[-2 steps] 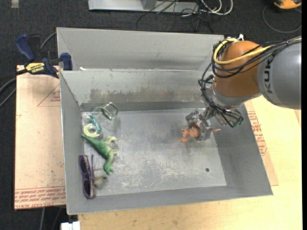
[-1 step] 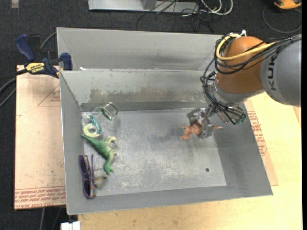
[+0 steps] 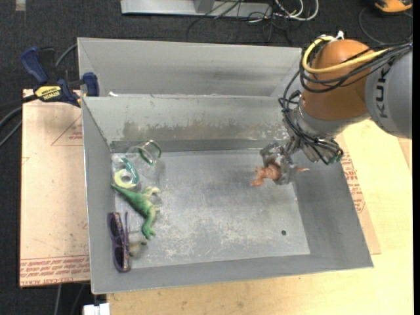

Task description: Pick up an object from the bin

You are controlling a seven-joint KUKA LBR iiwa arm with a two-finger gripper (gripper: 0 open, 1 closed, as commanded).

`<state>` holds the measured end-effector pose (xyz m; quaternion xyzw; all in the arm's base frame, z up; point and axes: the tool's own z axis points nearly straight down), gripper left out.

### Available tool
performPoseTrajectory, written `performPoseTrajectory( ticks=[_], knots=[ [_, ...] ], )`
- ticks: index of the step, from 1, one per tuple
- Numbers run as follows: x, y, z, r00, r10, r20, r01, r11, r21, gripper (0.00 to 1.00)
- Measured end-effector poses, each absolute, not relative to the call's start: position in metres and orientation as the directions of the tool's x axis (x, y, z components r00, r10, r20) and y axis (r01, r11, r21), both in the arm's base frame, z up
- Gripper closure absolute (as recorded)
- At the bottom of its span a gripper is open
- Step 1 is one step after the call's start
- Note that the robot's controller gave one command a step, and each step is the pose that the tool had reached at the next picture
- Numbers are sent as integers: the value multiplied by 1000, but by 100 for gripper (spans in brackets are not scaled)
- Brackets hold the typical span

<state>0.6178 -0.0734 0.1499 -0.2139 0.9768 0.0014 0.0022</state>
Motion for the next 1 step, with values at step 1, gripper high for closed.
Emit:
performPoseTrajectory(
  ticks=[1],
  knots=[
    [620,-74,173,-909,-418,-11,-418,909,-2,100]
  ],
)
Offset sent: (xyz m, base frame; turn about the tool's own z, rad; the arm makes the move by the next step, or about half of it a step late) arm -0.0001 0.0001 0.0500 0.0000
